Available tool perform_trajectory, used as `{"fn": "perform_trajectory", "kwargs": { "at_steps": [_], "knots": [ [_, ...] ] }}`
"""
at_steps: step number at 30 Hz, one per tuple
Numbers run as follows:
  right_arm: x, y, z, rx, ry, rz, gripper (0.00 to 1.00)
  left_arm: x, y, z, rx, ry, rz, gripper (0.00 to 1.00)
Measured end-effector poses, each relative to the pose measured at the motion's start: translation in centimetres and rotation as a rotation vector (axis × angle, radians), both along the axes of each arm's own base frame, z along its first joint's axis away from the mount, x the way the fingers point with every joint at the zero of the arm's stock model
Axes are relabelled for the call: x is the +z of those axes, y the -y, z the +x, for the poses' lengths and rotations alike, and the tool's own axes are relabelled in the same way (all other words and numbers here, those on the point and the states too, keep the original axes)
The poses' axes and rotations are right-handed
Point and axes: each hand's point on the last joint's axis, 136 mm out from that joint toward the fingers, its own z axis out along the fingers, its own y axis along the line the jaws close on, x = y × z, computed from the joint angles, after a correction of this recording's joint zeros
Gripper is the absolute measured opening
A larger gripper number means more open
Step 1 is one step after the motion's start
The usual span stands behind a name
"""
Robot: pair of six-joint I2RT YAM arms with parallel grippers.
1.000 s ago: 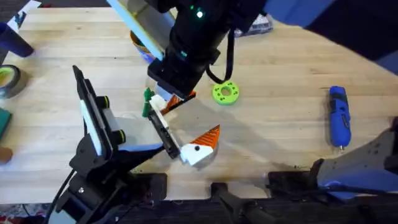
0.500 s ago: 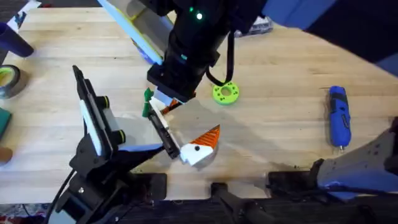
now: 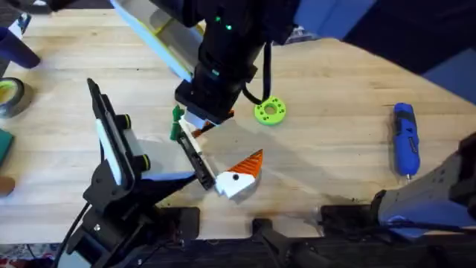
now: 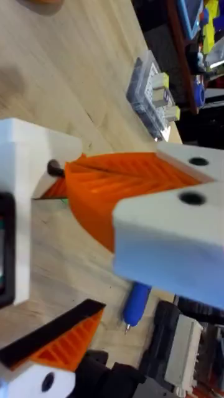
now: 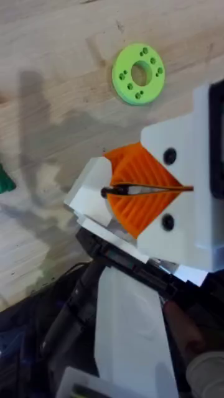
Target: Pick up the gripper from the table and insert it into the empty holder that is missing its gripper. Then pick up a screw, insert it into the mounting hole, and use the screwdriver to tighten it. Finally, clean up the table by picking up the vegetable and placing it into the bucket.
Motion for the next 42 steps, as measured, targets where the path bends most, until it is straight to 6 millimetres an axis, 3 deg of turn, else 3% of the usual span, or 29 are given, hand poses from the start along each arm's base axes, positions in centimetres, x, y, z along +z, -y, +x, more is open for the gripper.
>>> {"fn": "perform_trajectory", "kwargs": {
  "at_steps": [42],
  "knots": [
    [0.03, -0.74, 0.55, 0.022, 0.051, 0.010, 0.006, 0.01, 0.00, 0.00, 0.000, -0.001, -0.001, 0.984]
  ]
}}
